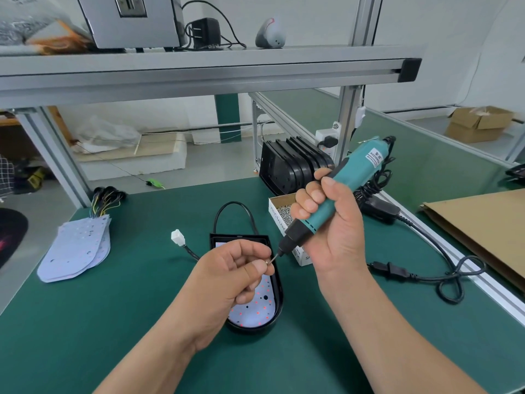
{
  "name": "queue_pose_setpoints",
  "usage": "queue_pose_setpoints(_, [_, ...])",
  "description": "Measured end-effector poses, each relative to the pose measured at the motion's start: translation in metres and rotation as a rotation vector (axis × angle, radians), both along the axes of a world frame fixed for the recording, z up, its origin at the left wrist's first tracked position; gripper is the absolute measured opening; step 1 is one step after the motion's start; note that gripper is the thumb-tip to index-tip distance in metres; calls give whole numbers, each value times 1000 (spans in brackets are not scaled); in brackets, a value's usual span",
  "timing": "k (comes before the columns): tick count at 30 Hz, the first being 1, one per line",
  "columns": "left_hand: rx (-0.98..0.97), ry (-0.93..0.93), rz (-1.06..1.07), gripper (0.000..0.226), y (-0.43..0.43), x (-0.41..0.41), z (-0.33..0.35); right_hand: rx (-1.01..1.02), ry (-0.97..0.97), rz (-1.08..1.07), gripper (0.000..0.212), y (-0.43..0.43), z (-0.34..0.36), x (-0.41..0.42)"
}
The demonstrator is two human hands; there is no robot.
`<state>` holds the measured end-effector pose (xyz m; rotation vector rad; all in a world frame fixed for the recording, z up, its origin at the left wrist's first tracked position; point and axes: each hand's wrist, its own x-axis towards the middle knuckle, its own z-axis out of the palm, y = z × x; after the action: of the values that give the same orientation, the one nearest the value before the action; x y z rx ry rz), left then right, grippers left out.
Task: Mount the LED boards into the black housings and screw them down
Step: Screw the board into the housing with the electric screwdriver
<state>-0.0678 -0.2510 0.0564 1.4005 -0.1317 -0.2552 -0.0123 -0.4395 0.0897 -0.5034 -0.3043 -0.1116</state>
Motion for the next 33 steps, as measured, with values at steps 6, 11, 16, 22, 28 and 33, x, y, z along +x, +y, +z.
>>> queue_pose_setpoints(6, [18, -34, 3, 20, 1, 0, 1, 46, 14, -10, 8, -1, -1, 1])
queue_pose_setpoints(11, [34, -42, -6, 20, 0, -1, 1, 40, 11, -20, 9, 0, -1, 0])
queue_pose_setpoints(16, [53, -56, 2, 15, -2, -2, 4, 4, 4, -15, 9, -1, -1, 0])
queue_pose_setpoints(22, [269, -165, 116, 30, -2, -3, 1, -68, 26, -85, 7, 4, -4, 0])
queue_pose_setpoints(28, [448, -225, 205, 25, -7, -6, 1, -70, 182, -180, 14, 11, -12, 4])
queue_pose_setpoints(33, [461, -215, 203, 23, -4, -6, 2, -26, 241, -193, 17, 11, -16, 6])
